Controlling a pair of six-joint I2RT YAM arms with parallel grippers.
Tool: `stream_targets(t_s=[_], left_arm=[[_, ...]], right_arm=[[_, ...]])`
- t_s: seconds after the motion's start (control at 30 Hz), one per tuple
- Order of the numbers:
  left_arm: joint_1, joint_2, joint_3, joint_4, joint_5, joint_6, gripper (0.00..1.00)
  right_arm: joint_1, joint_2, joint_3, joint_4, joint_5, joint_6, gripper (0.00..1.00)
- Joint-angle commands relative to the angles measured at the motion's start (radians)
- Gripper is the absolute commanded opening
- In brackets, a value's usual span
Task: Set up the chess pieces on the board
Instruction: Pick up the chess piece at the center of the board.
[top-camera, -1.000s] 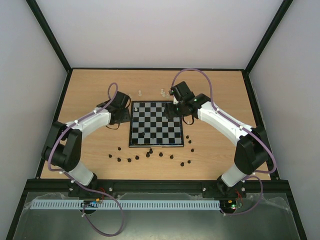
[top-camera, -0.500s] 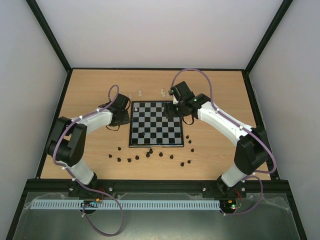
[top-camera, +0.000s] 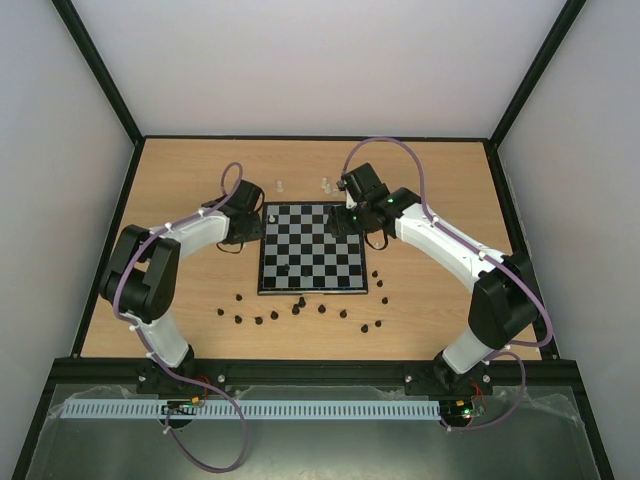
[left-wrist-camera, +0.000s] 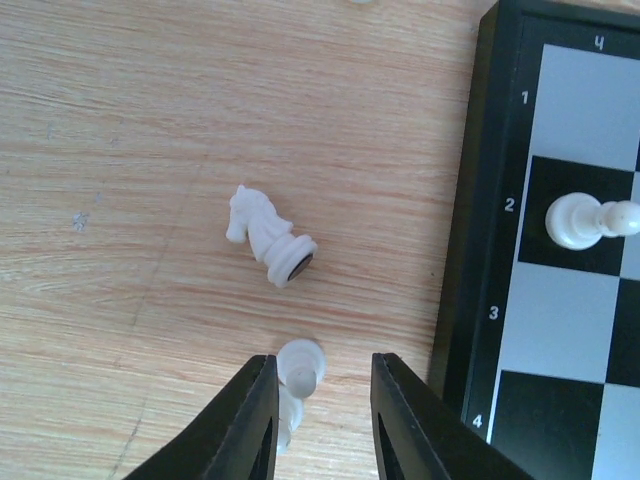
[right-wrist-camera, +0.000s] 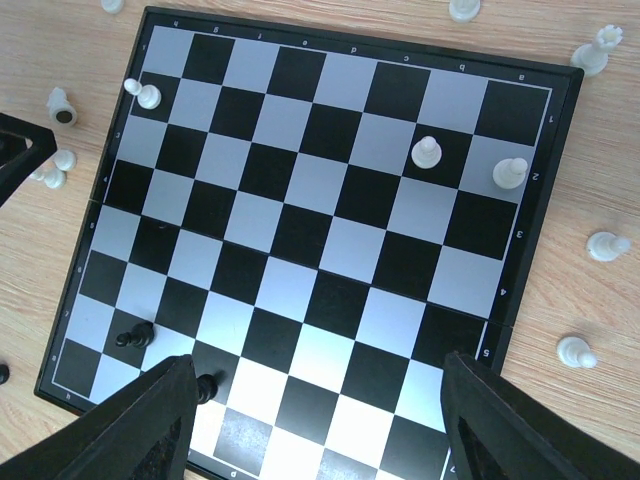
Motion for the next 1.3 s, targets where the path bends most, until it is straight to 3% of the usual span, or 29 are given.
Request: stream_targets(t_s=[0.0, 0.8, 1.13, 1.27], left_arm=[[0.006, 0.026, 0.034, -0.019, -0.012, 0.014, 0.28], [0.006, 0.051, -0.010, -0.018, -0.016, 0.017, 0.23], [0.011, 0.065, 0.013, -0.025, -0.024, 0.023, 0.05], [0.010, 0.061, 0.037, -0.045, -0.028, 0.027, 0.04]], right_arm=[[0.003, -0.006, -0.014, -0.012, -0.001, 0.003, 0.67], [0.006, 0.003, -0.021, -0.001, -0.009, 0.003, 0.67], [0.006, 0.007, -0.022, 0.001, -0.009, 0.002, 0.67], [0.005, 0.006, -0.023, -0.001, -0.008, 0.002, 0.67]])
